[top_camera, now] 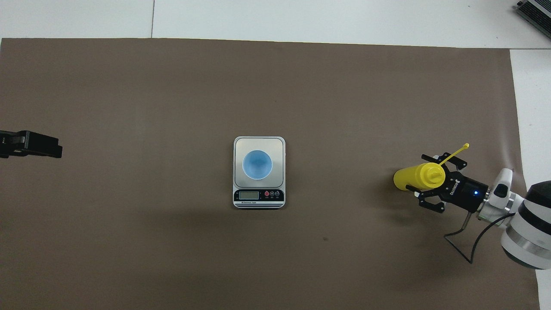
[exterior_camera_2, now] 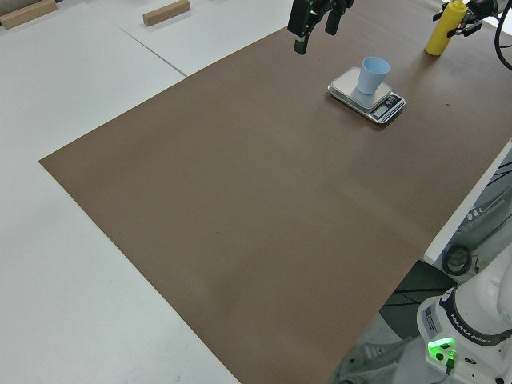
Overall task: Pour seasoning into cup on scale with both arms
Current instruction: 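Lower the bottle onto the table and open the right gripper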
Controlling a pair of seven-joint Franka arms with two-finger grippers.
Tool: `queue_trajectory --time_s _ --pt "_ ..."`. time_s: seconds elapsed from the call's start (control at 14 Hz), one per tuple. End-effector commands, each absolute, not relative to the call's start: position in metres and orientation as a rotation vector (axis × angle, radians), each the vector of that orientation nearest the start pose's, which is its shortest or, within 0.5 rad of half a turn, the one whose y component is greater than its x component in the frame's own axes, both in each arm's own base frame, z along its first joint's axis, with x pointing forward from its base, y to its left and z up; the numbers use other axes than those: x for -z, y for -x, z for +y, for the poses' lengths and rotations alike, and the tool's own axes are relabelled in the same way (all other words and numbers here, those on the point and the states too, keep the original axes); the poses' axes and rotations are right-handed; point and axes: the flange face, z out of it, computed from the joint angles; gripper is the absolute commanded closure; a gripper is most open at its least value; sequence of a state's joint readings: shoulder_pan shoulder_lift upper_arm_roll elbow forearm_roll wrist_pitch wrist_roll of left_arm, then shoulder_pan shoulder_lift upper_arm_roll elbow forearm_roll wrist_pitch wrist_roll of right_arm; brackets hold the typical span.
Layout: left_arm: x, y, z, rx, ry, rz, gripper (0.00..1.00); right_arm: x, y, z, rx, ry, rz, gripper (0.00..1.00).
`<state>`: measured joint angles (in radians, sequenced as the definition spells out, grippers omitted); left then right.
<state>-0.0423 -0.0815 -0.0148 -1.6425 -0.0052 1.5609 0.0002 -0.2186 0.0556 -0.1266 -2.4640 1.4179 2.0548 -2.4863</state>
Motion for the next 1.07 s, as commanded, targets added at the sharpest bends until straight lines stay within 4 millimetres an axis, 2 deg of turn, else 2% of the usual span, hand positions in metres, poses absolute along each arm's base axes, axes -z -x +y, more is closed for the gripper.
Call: queue_trajectory --time_s 0.0,0.14,0.28,0.57,0.71,1.0 --pt "-0.636 -0.521 -0.026 -0.009 3.132 0.096 0.0 -0.285 -0.441 -0.128 1.181 1.98 -1.384 0.0" --pt "-0.636 -0.521 -0.026 -0.009 3.132 0.096 0.0 -0.295 -0.44 -0.143 0.993 1.924 -1.655 0.0" --pt "-0.636 -0.521 -0.026 -0.009 3.132 0.096 0.0 -0.312 -0.446 -0.158 0.921 1.918 -1.77 0.0" --pt "-0.636 -0.521 -0.026 -0.009 3.132 0.096 0.0 -0.368 -0.473 -0.181 0.876 1.901 -2.001 0.0" --pt "-0.636 -0.521 -0.026 -0.009 3.132 0.096 0.0 -0.393 -0.486 -0.187 0.816 1.977 -1.976 0.0" --pt "-0.636 -0.521 -0.026 -0.009 3.132 0.096 0.0 -0.456 -0.476 -0.173 0.656 2.287 -1.697 0.0"
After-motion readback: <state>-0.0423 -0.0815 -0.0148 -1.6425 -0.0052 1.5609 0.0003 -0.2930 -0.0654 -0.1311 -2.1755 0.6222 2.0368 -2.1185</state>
